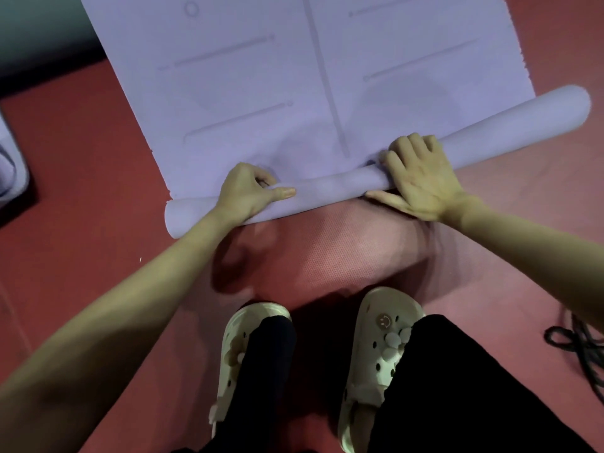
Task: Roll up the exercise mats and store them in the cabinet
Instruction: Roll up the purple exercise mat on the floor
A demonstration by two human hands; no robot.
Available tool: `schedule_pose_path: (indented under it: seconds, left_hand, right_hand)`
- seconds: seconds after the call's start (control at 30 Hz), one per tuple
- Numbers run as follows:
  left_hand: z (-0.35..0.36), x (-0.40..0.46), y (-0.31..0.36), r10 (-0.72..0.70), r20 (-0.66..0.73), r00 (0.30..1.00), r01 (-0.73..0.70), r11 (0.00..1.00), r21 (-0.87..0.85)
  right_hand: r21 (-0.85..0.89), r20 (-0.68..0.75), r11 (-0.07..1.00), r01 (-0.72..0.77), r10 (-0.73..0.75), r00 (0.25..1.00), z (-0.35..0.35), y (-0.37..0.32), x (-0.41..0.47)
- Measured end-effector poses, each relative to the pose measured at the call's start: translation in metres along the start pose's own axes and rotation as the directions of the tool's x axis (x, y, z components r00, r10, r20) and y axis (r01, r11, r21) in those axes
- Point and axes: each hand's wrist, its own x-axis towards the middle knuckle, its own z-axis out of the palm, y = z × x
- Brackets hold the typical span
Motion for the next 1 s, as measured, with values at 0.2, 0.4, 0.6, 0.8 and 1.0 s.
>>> schedule_pose_path:
  seconds: [0.2,0.4,0.6,0.8,1.0]
  left_hand:
    - [0.011,-0.01,-0.005,0.14,-0.198,0.97,-0.153,0.987,-0.05]
    - [0.019,-0.034,-0.015,0.555,-0.266,0.788,-0.415,0.799,0.435]
    - [0.02,-0.026,-0.015,0.562,-0.158,0.812,-0.383,0.717,0.582]
    - [0.007,-0.016,-0.007,0.508,-0.087,0.857,-0.396,0.758,0.518]
    - [-0.006,-0.001,-0.001,0.406,-0.083,0.91,-0.358,0.871,0.337]
  right_hand:
    - [0.009,-0.022,0.994,0.106,-0.106,0.994,0.005,0.009,0.011]
    - [0.153,0.153,0.984,0.087,-0.111,0.982,0.003,0.023,0.035]
    - [0.188,0.206,0.98,0.063,-0.102,0.973,0.005,0.025,0.052]
    - [-0.066,0.033,0.992,-0.105,0.108,0.994,0.005,0.005,0.041]
    - [0.035,0.012,0.993,-0.113,0.113,0.994,0.001,-0.007,0.019]
